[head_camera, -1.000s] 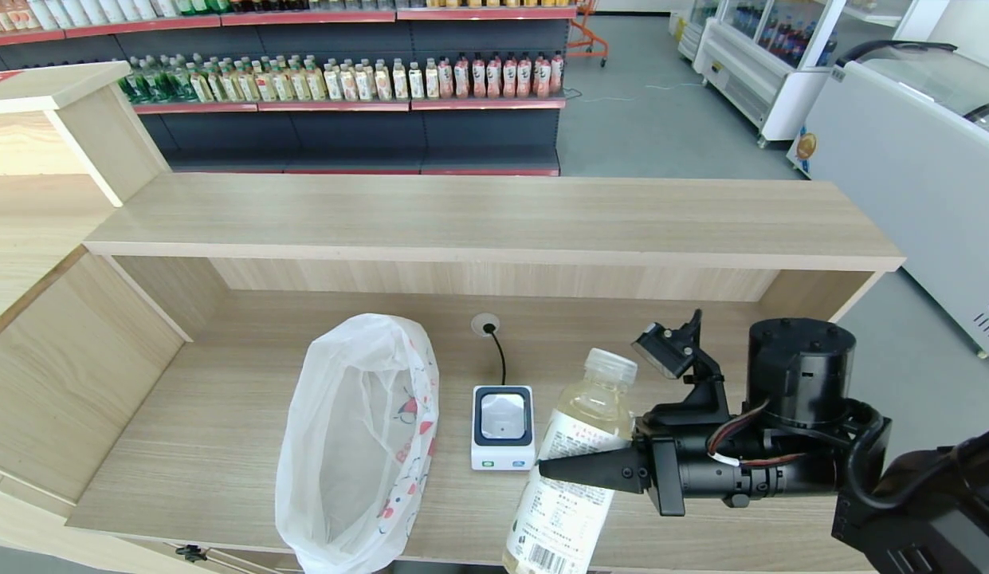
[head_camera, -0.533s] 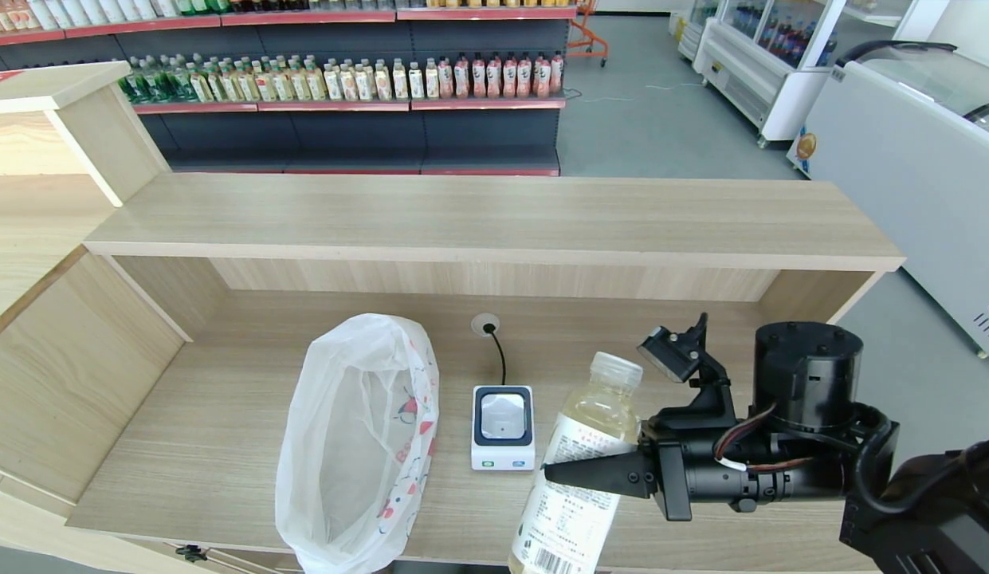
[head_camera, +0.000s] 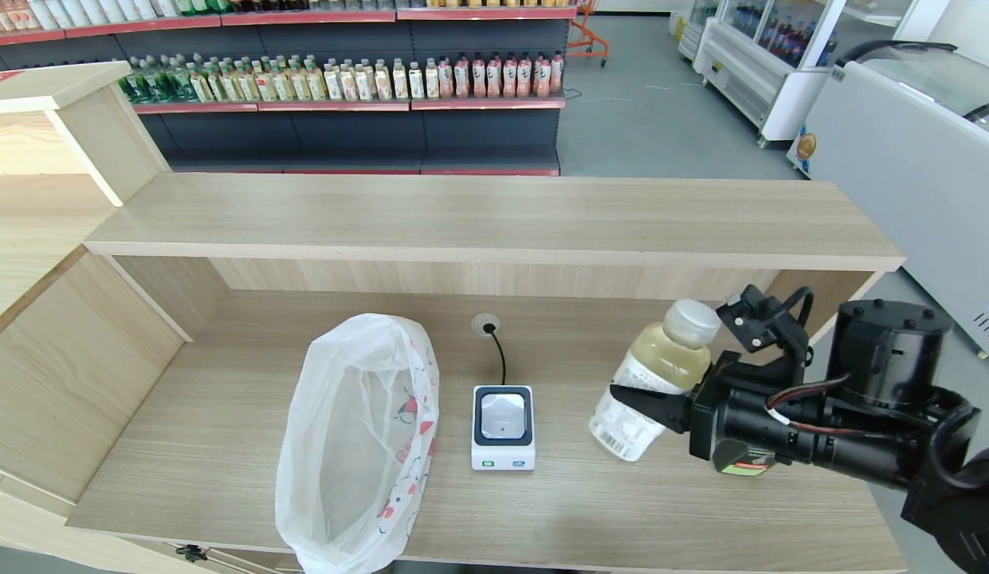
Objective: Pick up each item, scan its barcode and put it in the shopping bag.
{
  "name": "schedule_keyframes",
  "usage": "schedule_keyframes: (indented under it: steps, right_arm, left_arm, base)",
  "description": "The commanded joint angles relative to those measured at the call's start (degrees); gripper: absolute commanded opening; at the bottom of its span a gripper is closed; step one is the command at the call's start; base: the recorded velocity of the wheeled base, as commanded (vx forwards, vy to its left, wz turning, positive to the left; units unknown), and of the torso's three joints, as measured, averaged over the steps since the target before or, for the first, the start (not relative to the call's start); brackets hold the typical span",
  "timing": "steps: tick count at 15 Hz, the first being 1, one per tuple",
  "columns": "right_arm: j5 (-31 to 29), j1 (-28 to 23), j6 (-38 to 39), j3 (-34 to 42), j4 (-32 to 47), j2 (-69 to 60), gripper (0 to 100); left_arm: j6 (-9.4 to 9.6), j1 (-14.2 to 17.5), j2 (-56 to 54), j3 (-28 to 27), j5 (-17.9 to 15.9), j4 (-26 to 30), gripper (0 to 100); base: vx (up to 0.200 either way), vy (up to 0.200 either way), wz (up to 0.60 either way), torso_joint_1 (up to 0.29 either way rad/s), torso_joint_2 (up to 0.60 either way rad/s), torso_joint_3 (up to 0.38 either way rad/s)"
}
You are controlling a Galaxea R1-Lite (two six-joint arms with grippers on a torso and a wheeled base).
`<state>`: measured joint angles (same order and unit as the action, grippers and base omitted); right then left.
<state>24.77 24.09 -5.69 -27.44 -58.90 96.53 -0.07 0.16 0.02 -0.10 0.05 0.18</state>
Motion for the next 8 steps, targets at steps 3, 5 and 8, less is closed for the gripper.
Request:
schedule_keyframes:
  steps: [3,5,8]
  right_arm:
    - [-6.40,-2.91,-23.40,2.22,-5.96,-4.68,0]
    - [-6.31,-2.12,-34.03,2.30,-7.36,-5.38,0]
    - [-6.31,-1.41,-47.39,4.68,-7.10,-8.55,0]
  left_arm:
    - [-0.01,0.02,-0.02,0.01,0.04,-0.01,100]
    - [-0.01,0.02,-0.02,0.01,0.04,-0.01,100]
    - [-0.01,0.02,-0.02,0.01,0.04,-0.01,100]
  base:
    - [0.000,0.000,0.00,0.000,0.00,0.000]
    - [0.000,0.000,0.00,0.000,0.00,0.000]
    - [0.000,0.000,0.00,0.000,0.00,0.000]
